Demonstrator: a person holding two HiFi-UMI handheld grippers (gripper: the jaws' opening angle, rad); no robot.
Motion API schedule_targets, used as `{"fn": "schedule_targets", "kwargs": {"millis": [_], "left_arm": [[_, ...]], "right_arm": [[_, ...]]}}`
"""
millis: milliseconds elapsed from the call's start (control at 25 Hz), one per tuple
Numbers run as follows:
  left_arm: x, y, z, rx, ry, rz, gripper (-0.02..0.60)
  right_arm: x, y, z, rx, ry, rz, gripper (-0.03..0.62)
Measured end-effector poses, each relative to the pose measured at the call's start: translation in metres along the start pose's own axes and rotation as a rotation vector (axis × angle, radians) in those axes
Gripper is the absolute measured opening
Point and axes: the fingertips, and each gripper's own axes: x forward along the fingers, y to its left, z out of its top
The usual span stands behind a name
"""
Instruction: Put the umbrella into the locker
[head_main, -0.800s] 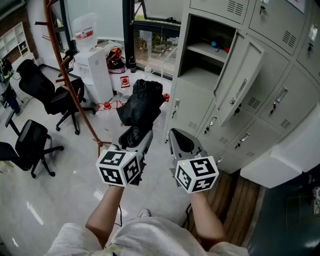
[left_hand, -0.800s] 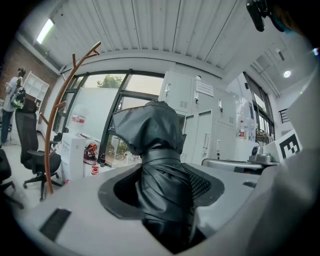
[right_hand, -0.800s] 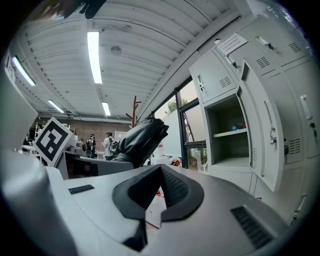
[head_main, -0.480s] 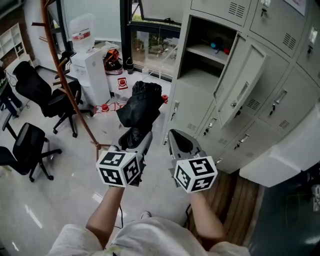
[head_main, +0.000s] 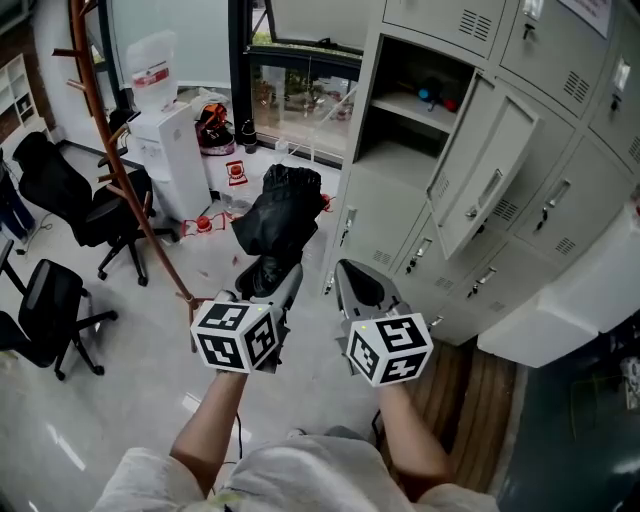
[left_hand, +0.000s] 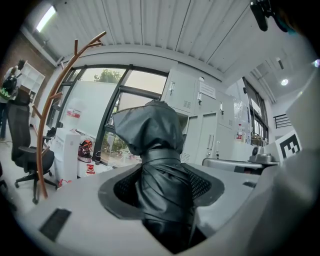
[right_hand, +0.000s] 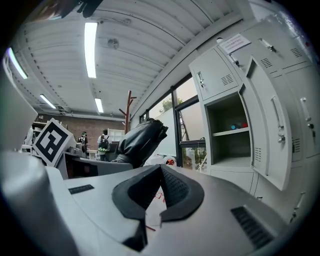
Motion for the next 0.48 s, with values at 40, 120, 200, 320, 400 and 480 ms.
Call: {"fn": "schedule_targets", "kwargs": {"millis": [40,120,200,320,400,480], "left_arm": [[0.0,0.002,0.0,-0.001,0.002,-0.002,0.242],[0.001,0.005,-0.001,-0.003,0.005,-0.006,0.242],[0.004,0.008,-0.002,-0.003,0.007,-0.012,0.242],[0.009,0.011,-0.003,0.0,0.014,-0.017,0.242],[0.016,0.012,-0.005,0.001,0.019,-0.019,0.242],[0.024,0.013,-0.005,0.003,0.022,-0.02,0.242]], "right_arm": [[0.002,0.0,0.0,0.001,0.0,-0.003,0.003],[0.005,0.0,0.001,0.0,-0.002,-0.007,0.004],[0.008,0.0,0.001,0.0,-0.004,-0.012,0.003],[0.013,-0.004,-0.002,0.002,-0.002,-0.017,0.003],[0.018,-0.008,-0.003,0.005,-0.002,-0.016,0.003],[0.023,-0.015,-0.004,0.009,-0.004,-0.016,0.003]]}}
